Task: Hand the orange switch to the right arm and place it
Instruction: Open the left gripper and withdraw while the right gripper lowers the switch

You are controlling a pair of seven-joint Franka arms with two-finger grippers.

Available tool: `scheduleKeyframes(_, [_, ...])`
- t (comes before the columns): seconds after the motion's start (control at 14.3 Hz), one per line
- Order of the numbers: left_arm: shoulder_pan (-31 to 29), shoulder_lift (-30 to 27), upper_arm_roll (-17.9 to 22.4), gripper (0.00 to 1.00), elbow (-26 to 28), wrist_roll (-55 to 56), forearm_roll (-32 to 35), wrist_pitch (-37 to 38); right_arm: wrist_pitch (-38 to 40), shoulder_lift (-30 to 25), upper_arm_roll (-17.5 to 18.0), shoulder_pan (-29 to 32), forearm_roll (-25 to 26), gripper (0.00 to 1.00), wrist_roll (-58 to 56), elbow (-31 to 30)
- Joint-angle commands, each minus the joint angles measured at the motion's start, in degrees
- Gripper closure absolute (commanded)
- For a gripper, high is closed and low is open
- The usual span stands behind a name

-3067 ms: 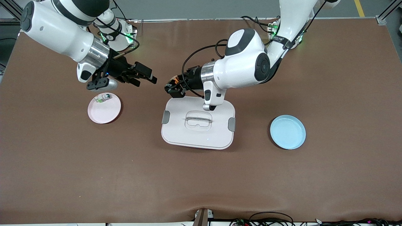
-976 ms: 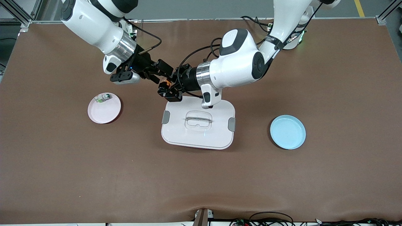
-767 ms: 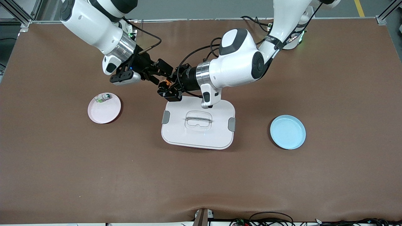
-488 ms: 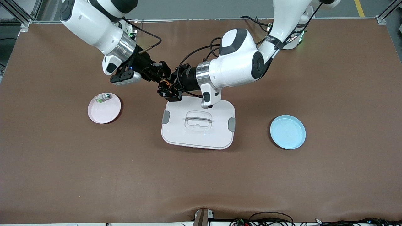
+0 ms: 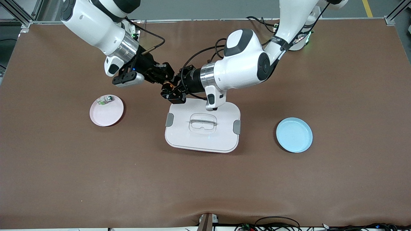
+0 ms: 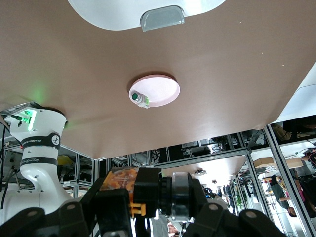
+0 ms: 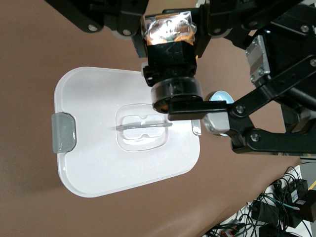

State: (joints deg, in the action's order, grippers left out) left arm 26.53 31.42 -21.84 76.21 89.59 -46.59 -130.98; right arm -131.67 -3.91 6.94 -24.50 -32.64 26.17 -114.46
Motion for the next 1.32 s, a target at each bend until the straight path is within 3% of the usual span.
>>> scheduleKeyframes(0.0, [0.3,-0.1,0.3,0.61,-0.7,0.5,-0.3,-0.5,2.8,0.4,-0.5,0.9,0.2,1.00,-1.9,1.1])
scheduleKeyframes(0.07, [0.3,-0.1,0.5,0.27,-0.7,0.3,0.0,-0.5,4.5,0.4,-0.5,1.6,0.2,1.00,-4.7,1.1])
scheduleKeyframes(0.14, [0.4,-0.1,0.5,0.00,-0.7,0.2,1.8,-0.4,6.8,0.2,-0.6,2.7,0.4,1.00,-7.6,1.1])
scheduleKeyframes(0.21, [0.3,-0.2,0.2,0.00,-0.7,0.2,4.1,-0.4,8.3,0.1,-0.6,3.7,0.9,1.00,-9.6,1.0])
scheduleKeyframes(0.49, [-0.8,-1.7,0.7,0.00,-0.7,0.2,6.7,0.5,12.4,-0.1,-0.7,4.5,11.2,1.00,-15.1,1.0])
scheduleKeyframes(0.84, [-6.5,-4.2,0.7,0.00,-0.9,0.1,19.1,7.1,17.8,-0.1,-0.7,11.2,13.7,1.00,-30.7,0.7])
scheduleKeyframes(0.98, [-8.4,-5.0,0.7,0.00,-0.9,-1.2,26.4,9.8,19.7,-0.1,-0.6,13.4,19.2,1.00,-37.4,0.7])
scheduleKeyframes(1.25, [-14.6,-6.8,0.7,0.00,-0.5,-15.4,31.5,15.8,21.1,-0.1,-0.6,15.6,26.9,1.00,-46.4,-0.5])
